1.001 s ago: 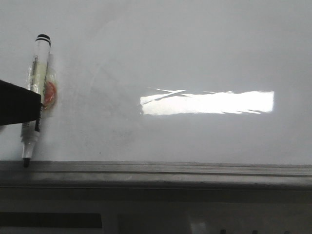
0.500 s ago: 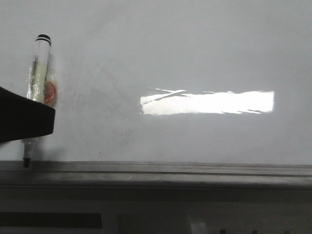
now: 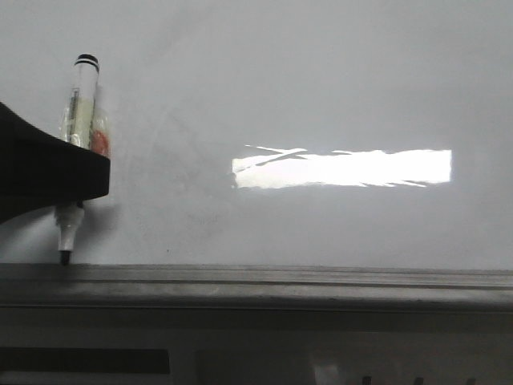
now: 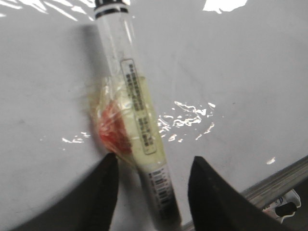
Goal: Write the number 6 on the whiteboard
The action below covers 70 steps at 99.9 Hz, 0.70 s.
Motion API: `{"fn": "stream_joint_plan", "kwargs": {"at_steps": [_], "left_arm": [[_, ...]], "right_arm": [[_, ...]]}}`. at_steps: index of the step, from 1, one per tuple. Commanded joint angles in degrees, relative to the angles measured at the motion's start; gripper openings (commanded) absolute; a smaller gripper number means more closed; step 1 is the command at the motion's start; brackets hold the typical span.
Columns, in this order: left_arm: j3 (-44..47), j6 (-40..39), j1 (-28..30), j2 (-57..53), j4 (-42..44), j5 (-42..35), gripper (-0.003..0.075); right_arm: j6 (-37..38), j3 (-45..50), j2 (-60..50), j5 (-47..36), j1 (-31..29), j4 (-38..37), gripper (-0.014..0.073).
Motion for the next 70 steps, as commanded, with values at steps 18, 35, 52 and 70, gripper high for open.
{"fn": "stream_joint_plan", "kwargs": {"at_steps": [18, 35, 52, 70], "left_arm": [[-0.8, -0.2, 0.2, 2.4, -2.2, -0.1, -0.002], [-0.8, -0.2, 0.2, 1.6, -1.7, 0.1, -0.002], [-1.5, -0.2, -2.0, -1.6, 6.5, 0.1, -0.002], [-2.3, -0.2, -5.0, -4.0, 17.3, -1.3, -0.002]], "right_arm": [[-0.2, -1.8, 0.9, -4.3, 0.6, 0.8, -0.0064], [-0.2, -2.1, 0.9, -4.2, 4.7, 0.8, -0.0064], [-1.8, -4.3, 0.9, -0.8, 10.5, 0.8, -0.0064], [-2.4, -6.0, 0.9, 0.9, 16.6, 0.8, -0.0063]]}}
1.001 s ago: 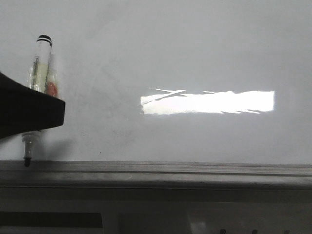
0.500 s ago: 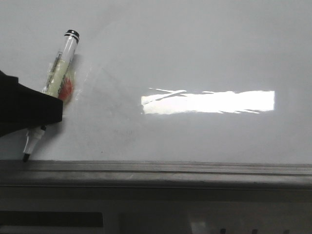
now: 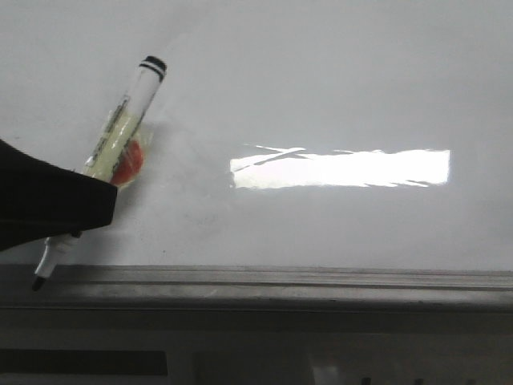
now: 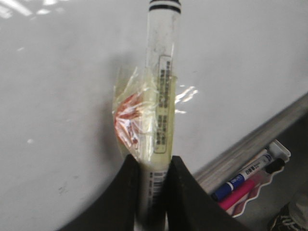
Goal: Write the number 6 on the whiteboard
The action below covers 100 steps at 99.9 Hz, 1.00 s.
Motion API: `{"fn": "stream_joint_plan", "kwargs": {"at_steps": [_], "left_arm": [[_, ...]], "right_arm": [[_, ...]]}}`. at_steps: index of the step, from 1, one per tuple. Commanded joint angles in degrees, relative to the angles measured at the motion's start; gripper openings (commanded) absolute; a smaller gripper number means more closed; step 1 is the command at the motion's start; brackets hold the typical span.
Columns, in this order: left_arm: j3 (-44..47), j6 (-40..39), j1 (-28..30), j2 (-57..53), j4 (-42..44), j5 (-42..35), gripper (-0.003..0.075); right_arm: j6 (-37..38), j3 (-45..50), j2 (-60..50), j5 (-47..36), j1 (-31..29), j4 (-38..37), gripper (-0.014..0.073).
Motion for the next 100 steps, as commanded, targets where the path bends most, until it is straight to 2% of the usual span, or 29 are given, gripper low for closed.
{"fn": "stream_joint_plan", "kwargs": {"at_steps": [1, 16, 28, 45, 54, 83, 100], "left_arm": [[-1.9, -0.2, -1.4, -1.4, 5.9, -5.0, -0.002], [-1.9, -0.2, -3.1, -1.4, 16.9, -8.4, -0.002], [-1.9, -0.2, -4.5, -1.4, 25.5, -11.7, -0.002], [-1.9, -0.2, -4.6, -1.3, 28.0, -12.9, -0.002], [-1.9, -0.2, -4.6, -1.3, 28.4, -12.9, -0.002], [-1.9, -0.2, -4.6, -1.3, 31.1, -12.9, -0.002], [-1.9, -0.2, -4.6, -1.3, 31.1, -12.9, -0.002]], "right_arm": [[-1.6, -2.6, 0.9, -3.1, 2.7, 0.7, -0.0063], [-8.8, -4.0, 0.9, -1.6, 9.2, 4.4, -0.0045], [-10.7, -4.8, 1.8, -1.9, 14.6, 7.4, 0.0048], [-10.7, -5.9, 6.2, -3.4, 21.2, 7.9, 0.0222], [-10.7, -6.7, 9.7, -6.0, 24.3, 7.9, 0.0273], [-10.7, -11.8, 22.3, -15.6, 34.7, 7.9, 0.0276], [-10.7, -16.4, 30.5, -17.4, 40.8, 7.9, 0.0276]]}}
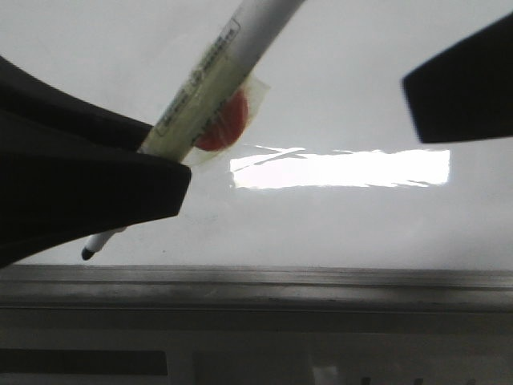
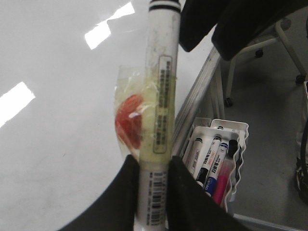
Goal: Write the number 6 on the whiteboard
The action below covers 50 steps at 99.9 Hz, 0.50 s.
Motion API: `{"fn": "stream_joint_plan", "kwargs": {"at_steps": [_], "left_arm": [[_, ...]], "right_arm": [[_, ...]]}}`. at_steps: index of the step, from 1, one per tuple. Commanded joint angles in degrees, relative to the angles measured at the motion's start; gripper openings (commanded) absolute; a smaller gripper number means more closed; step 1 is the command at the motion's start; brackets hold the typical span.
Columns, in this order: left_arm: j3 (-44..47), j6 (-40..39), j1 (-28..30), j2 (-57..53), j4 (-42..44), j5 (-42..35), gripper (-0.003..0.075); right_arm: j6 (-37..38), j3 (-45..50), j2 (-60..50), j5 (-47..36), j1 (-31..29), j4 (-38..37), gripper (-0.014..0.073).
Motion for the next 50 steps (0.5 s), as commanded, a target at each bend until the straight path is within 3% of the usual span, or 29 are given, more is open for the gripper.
{"fn": "stream_joint_plan", "kwargs": {"at_steps": [1, 19, 50], "left_arm": [[-1.8, -0.3, -0.5, -0.7, -0.4, -4.7, -0.002], [-1.8, -0.3, -0.5, -0.7, -0.4, -5.9, -0.002], [-1.8, -0.3, -0.5, -0.7, -0.4, -6.1, -0.002]], "right_arm": [[-0.7, -3.9, 3.7, -5.5, 2.6, 0.6, 0.0276], [-0.7, -7.6, 10.8, -11.6, 5.4, 1.0, 0.0276], [-0.7, -11.9, 15.9, -9.9, 6.5, 3.0, 0.0274]]}}
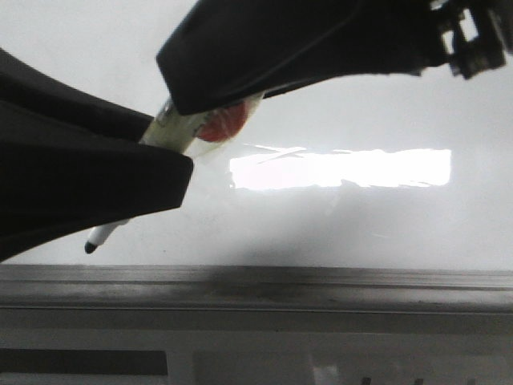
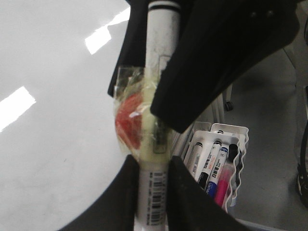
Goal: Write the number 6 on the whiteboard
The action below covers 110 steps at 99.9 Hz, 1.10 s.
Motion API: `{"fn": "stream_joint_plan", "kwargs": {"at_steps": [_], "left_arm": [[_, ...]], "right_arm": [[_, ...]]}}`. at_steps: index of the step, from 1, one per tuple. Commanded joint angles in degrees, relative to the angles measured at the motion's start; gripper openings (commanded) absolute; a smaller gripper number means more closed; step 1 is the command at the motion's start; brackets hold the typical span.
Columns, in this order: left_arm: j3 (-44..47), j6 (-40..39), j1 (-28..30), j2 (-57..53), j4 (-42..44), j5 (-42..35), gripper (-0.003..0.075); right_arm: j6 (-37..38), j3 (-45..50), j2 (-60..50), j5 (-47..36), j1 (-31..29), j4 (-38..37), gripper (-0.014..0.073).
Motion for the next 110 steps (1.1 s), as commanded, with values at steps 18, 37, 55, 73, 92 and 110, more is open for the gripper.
{"fn": "stream_joint_plan", "kwargs": {"at_steps": [18, 37, 55, 73, 92, 110], "left_arm": [[-1.8, -0.3, -0.5, -0.7, -0.5, -5.0, -0.002], [-1.8, -0.3, -0.5, -0.7, -0.5, -5.0, -0.0018], [-1.8, -0.3, -0.5, -0.7, -0.9, -5.0, 0.0148], [-1.8, -0.2, -0.5, -0.7, -5.4, -5.0, 0.0353], [-1.8, 0.1, -0.3, -4.1, -10.0, -2.6, 0.0355], [-1.8, 15.3, -0.2, -9.4, -25.6, 5.1, 0.0355]], "right_arm": [[-0.7, -2.3, -0.3, -3.9, 1.1, 0.4, 0.0149], [-0.7, -2.3, -0.3, -4.1, 1.1, 0.9, -0.0063], [-0.7, -2.3, -0.3, -4.2, 1.1, 0.9, -0.0064], [-0.6, -2.2, -0.3, -3.8, 0.6, 2.7, -0.0064], [-0.5, -2.2, -0.3, -2.9, -2.0, 4.0, -0.0064], [-0.5, -2.2, -0.3, -1.4, -6.4, 5.6, -0.0064]]}}
